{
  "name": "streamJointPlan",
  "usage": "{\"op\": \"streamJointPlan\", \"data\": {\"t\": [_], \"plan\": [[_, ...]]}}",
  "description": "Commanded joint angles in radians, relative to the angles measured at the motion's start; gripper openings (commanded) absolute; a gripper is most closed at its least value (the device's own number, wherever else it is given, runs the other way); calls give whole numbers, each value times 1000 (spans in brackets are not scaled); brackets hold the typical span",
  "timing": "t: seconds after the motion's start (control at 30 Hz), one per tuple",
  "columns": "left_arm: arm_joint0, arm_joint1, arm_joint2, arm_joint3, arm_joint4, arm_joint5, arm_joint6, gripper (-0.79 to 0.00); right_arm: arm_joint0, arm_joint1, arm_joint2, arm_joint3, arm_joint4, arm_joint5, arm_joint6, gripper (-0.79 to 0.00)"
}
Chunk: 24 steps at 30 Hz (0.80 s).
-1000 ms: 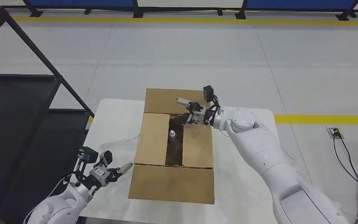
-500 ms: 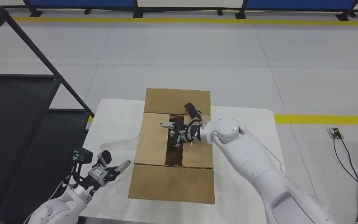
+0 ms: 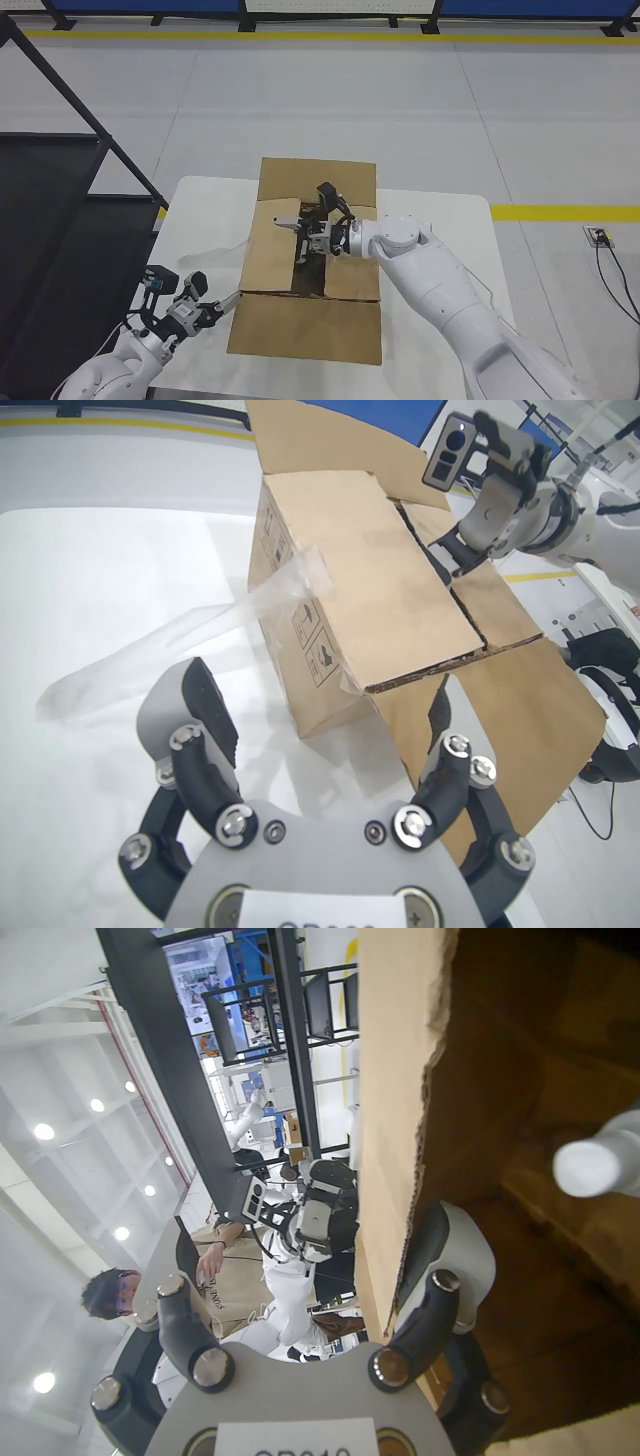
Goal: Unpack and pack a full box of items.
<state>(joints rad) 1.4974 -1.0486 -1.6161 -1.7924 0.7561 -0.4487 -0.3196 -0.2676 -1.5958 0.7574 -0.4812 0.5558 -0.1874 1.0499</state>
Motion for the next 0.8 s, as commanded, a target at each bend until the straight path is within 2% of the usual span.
{"op": "streamJointPlan", "data": {"t": [0.0,0.37,0.57,0.77], "plan": [[0,0,9,-14,25,7,2,0,2,-5,11,-3,20,-17,-3,0],[-3,-8,64,-59,65,74,22,0,4,-33,45,-49,83,-122,-10,0],[-27,-17,74,-53,-35,151,23,0,5,-48,43,-49,101,-181,110,0],[-49,-19,54,-29,-136,154,5,0,12,-62,55,-15,151,-198,238,0]]}}
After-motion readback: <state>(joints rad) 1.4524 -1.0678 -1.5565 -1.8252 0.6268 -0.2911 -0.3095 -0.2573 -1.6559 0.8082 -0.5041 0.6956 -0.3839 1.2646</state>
